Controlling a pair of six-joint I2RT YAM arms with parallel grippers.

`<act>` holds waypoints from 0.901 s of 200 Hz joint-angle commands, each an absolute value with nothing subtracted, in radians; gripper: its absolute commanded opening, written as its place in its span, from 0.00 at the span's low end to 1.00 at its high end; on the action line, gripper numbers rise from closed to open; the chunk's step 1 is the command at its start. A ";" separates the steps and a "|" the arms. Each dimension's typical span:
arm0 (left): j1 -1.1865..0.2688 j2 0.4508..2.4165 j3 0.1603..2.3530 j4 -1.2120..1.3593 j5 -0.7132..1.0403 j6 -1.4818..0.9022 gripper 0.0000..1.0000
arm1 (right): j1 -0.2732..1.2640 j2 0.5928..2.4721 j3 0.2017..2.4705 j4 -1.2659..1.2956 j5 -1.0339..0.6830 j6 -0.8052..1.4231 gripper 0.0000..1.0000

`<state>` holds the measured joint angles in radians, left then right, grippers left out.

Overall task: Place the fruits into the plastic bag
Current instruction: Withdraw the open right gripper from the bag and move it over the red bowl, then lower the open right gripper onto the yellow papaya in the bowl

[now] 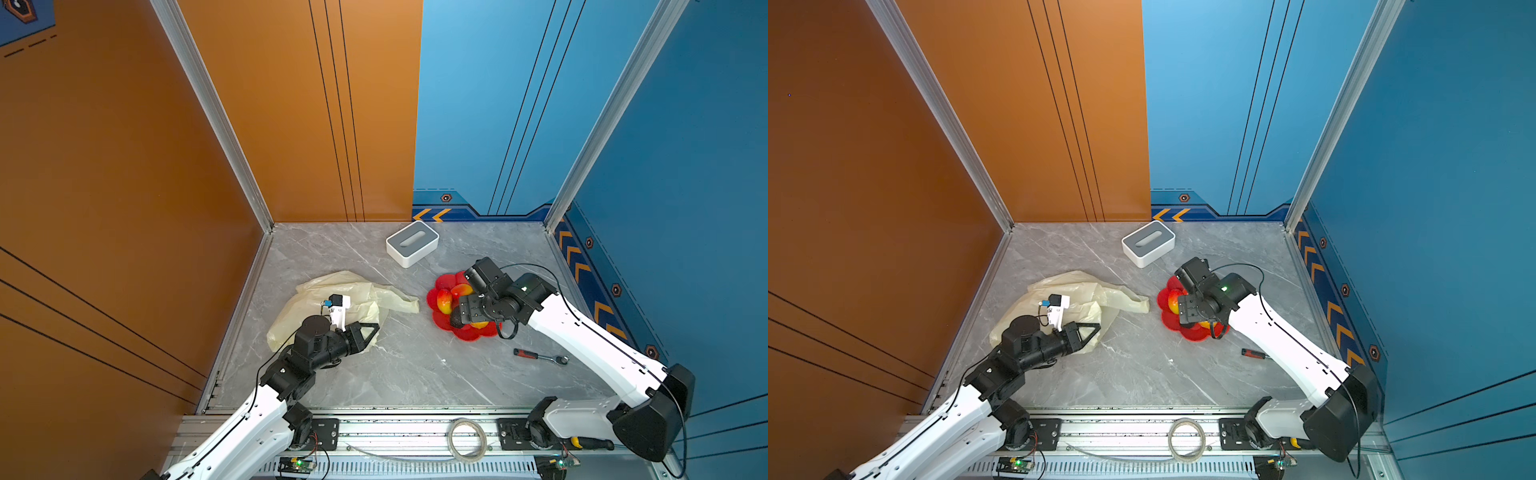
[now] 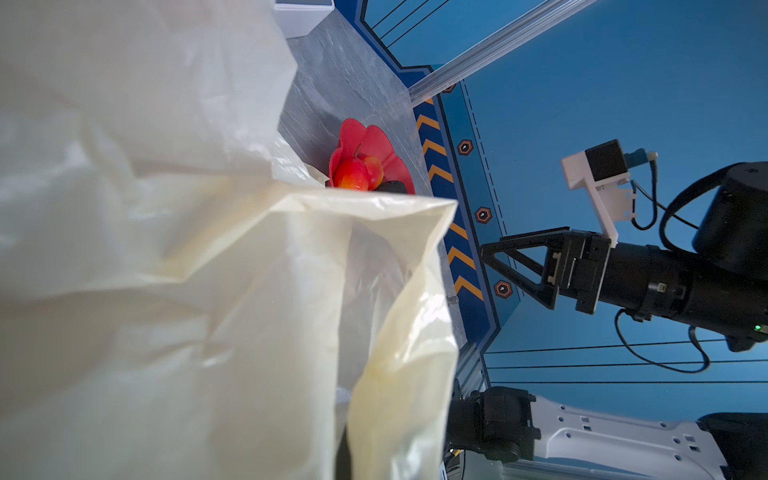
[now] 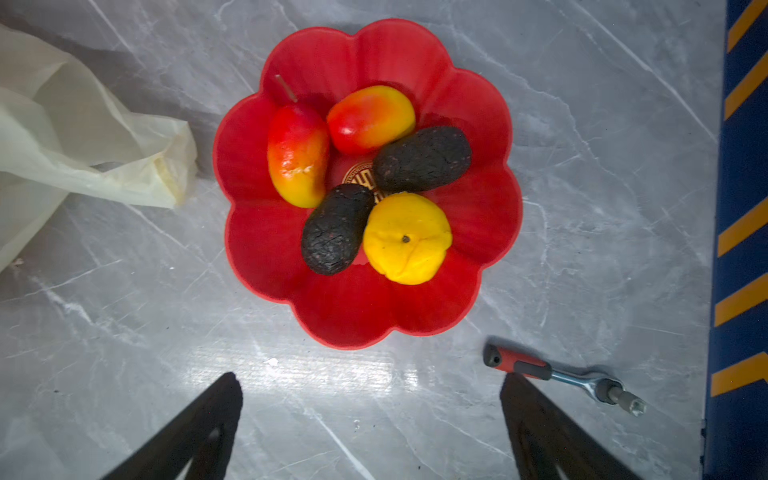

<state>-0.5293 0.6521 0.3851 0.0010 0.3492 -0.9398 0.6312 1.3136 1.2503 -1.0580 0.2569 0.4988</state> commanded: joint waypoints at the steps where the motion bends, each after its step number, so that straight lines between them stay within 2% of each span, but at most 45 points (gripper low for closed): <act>1: -0.520 0.655 0.396 0.011 0.370 -0.920 0.00 | 0.584 1.289 1.206 -1.063 0.277 0.485 1.00; 54: -0.520 0.656 0.390 0.015 0.370 -0.922 0.00 | 0.439 1.304 1.120 -0.944 0.111 0.480 1.00; 180: -0.517 0.655 0.395 -0.020 0.367 -0.904 0.00 | 0.350 1.516 1.129 -0.848 0.025 0.451 1.00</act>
